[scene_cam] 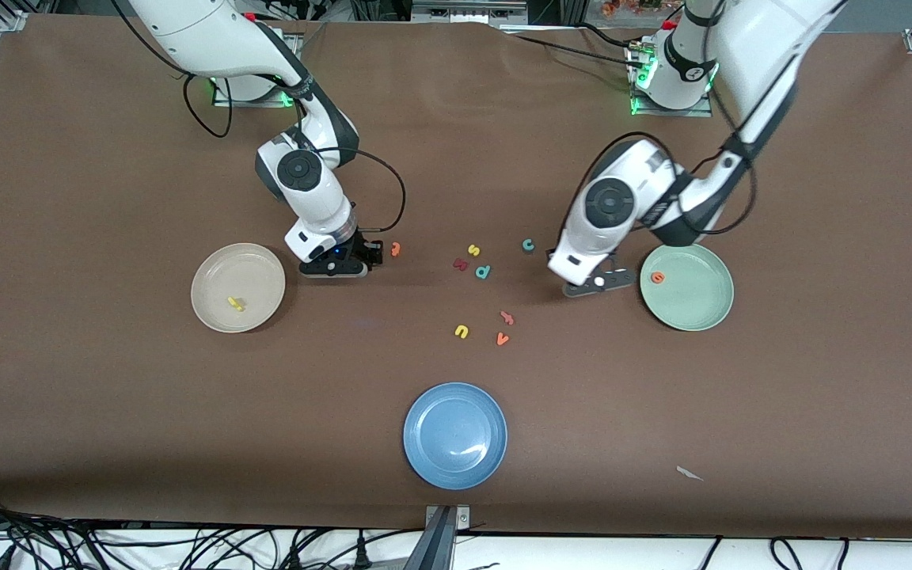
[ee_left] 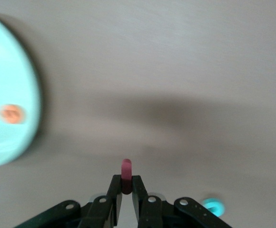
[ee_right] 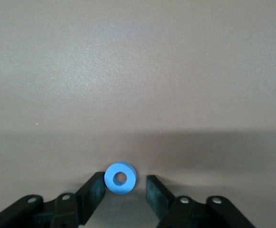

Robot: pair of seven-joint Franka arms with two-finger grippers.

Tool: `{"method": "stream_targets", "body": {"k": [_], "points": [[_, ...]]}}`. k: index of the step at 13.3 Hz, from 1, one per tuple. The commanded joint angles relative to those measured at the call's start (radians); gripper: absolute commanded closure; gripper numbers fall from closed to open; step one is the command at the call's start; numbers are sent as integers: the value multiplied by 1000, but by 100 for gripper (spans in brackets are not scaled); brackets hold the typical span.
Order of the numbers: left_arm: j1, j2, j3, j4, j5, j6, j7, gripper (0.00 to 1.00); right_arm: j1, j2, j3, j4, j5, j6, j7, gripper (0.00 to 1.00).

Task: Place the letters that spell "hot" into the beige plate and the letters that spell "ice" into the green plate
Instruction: 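Drop the pink letter on the green plate while the right gripper carries the ring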

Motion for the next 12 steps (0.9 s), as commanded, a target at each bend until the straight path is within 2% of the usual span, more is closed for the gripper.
{"method": "stream_targets", "body": {"k": [1,5,7,9,10,11,12], "points": [[197,-18,-93,3,-28,-141,209,100,12,38,-14,23,-32,12,27,61],[384,-3,-89,-1,-12,-178,496,100,12,35,-17,23,-34,12,24,74],[405,29,-75,0,18,-172,527,100,9,24,-21,23,-37,7,15,76],[403,63,-63,3,55,-168,522,99,-5,-22,-21,23,-45,-71,-6,76],[403,68,-63,5,55,-166,522,88,-15,-52,-21,23,-45,-120,-25,76],[403,66,-64,5,55,-166,521,46,-29,-78,-21,23,-45,-158,-57,76],[403,63,-64,6,54,-166,518,13,-43,-94,-21,23,-45,-183,-82,76]]}}
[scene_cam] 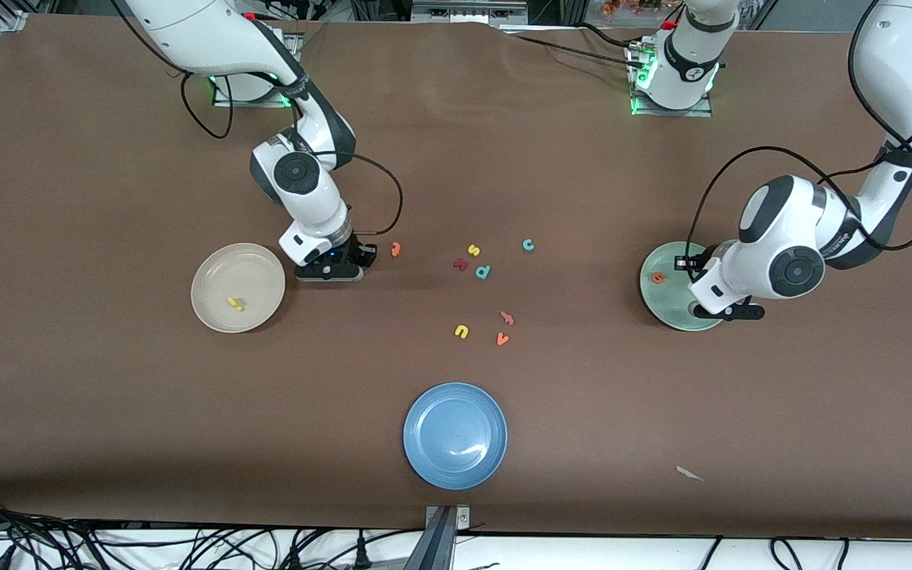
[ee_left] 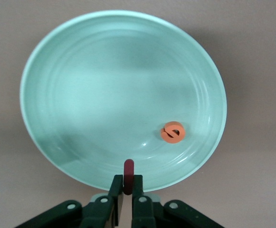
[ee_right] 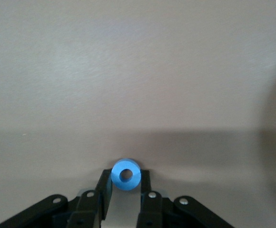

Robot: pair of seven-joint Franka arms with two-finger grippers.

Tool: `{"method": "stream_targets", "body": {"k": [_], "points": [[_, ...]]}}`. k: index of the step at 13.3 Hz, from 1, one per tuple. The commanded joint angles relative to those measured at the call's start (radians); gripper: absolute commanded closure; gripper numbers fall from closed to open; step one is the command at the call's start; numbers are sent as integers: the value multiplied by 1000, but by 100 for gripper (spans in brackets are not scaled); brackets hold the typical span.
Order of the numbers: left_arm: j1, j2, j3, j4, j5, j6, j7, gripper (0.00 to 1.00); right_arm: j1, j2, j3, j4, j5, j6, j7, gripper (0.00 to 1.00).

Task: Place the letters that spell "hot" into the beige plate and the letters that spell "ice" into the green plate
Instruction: 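Drop the pink letter on the green plate while the right gripper carries the ring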

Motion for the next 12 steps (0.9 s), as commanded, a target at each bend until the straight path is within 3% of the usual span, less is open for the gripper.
{"method": "stream_targets", "body": {"k": [1,4,7,10,12], "points": [[-6,-10,-7,18,10,-4,-1,2,-43,-66,1,-8,-23,-83,-70,76],[-30,-11,-42,49,-49,-9,-95,2,-77,-103,1,-9,-23,-129,-134,76],[-127,-10,-56,55,-97,14,-298,4,-188,-140,1,-14,-23,-181,-336,75],[-251,21,-53,46,-116,166,-534,6,-282,-151,1,-17,-23,-198,-525,73],[-332,56,-46,40,-109,273,-672,7,-296,-148,0,-18,-18,-200,-541,62]]}}
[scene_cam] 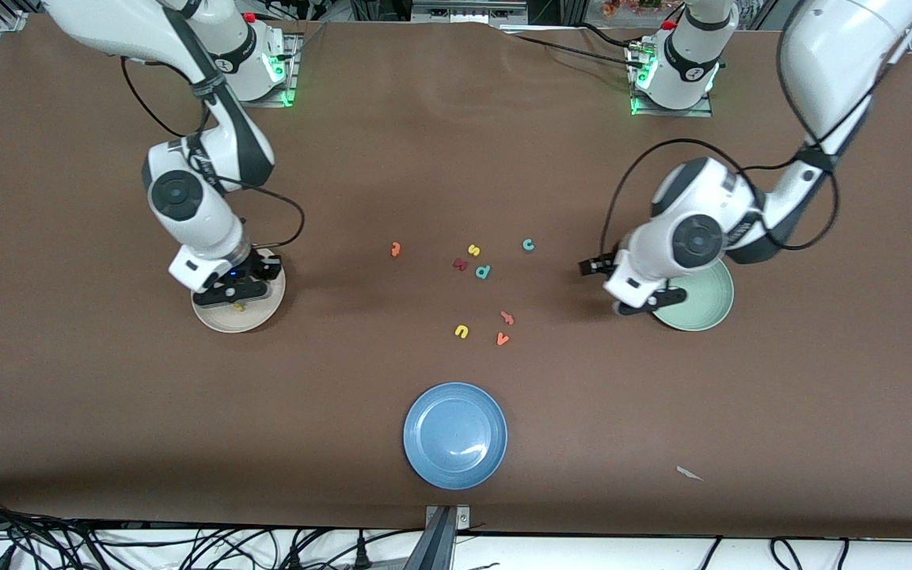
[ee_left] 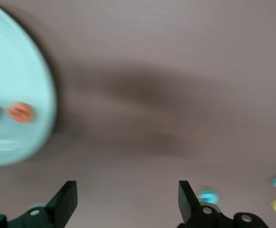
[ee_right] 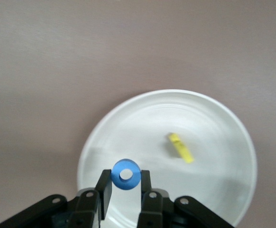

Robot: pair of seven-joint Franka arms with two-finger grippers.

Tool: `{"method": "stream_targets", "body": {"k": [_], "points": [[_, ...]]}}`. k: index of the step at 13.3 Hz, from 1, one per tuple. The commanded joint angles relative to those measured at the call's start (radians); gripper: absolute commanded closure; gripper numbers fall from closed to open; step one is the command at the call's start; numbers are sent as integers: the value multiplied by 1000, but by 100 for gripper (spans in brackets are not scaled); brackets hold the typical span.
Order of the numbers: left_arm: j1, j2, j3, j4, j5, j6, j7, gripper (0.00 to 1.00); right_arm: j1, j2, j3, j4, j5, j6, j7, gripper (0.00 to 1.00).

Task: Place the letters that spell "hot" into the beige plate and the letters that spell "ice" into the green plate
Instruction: 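Release the blue ring on the beige plate while the left gripper returns to letters, then grasp the teal letter with the left gripper while the right gripper grasps the orange letter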

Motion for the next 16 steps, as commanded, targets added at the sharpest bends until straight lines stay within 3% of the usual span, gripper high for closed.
{"method": "stream_targets", "body": {"k": [1,5,7,12,16], "points": [[-95,49,20,-6,-4,119,-191,9,-10,-21,13,-18,-13,-14,-9,58],[-201,95,63,-21,89,209,-433,11,-9,-13,17,-18,-3,-14,41,52],[-223,128,73,-23,164,241,-533,14,-1,-9,71,-15,-4,-12,200,52],[-240,137,73,-78,209,245,-622,15,202,56,94,71,-1,3,716,52],[-275,139,73,-81,209,245,-649,19,301,131,94,158,-4,4,977,52]]}}
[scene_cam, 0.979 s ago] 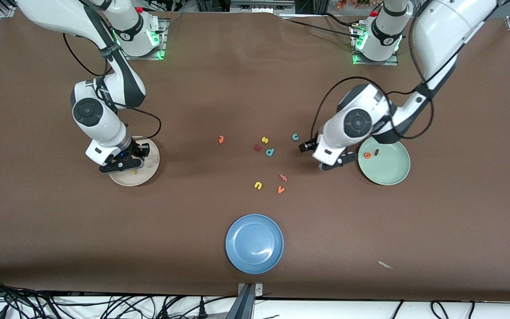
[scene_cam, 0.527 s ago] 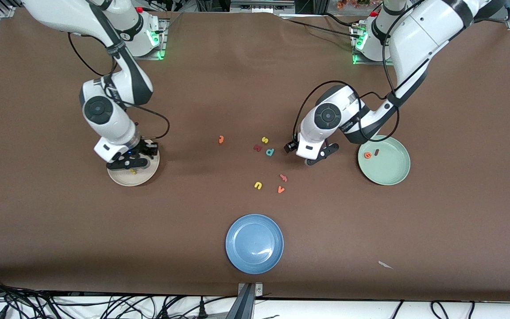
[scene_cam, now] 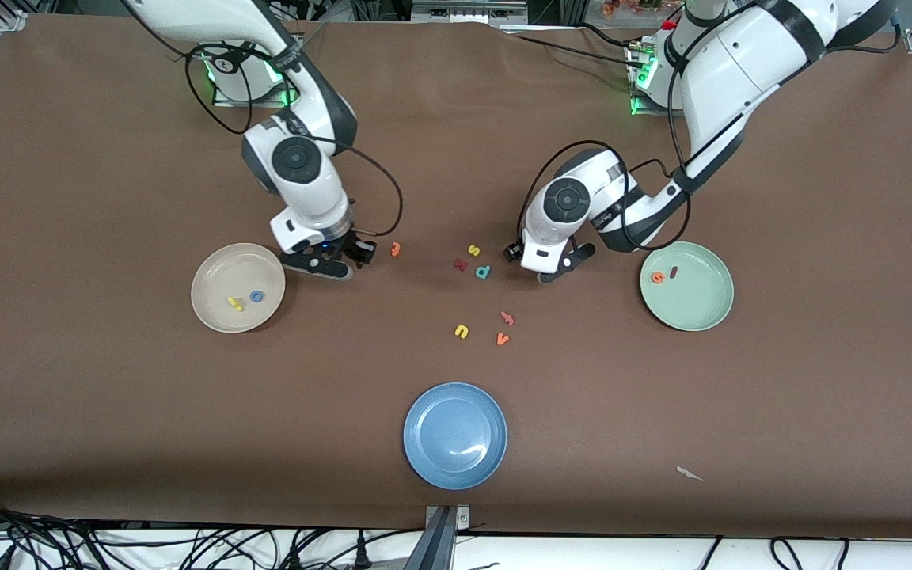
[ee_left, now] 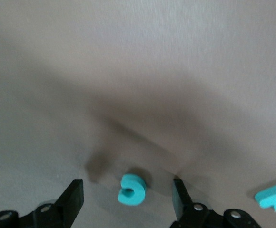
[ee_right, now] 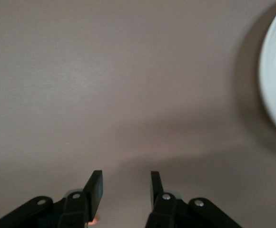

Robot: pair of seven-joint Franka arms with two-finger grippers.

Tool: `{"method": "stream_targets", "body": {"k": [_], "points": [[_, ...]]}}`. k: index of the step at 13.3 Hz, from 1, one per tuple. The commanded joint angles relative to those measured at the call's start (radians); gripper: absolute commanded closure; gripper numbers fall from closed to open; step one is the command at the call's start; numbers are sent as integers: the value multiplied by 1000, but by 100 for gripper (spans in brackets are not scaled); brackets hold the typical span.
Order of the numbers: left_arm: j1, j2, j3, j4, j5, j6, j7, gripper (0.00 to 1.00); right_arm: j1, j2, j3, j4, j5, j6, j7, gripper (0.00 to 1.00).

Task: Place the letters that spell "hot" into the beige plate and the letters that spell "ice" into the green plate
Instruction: 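Grasp the teal letter with the left gripper while the right gripper grasps the orange letter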

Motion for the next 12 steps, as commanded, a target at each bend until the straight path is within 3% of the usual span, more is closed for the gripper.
{"method": "stream_targets", "body": {"k": [1,4,12], "points": [[-17,-10,6,-7,31,10,-37,23,40,70,-6,79,-6,2,147,52],[-16,-8,8,-7,31,10,-42,46,72,110,-6,107,-14,5,257,50],[-4,-2,37,-6,75,10,-25,48,112,121,-6,87,-25,17,355,50]]}}
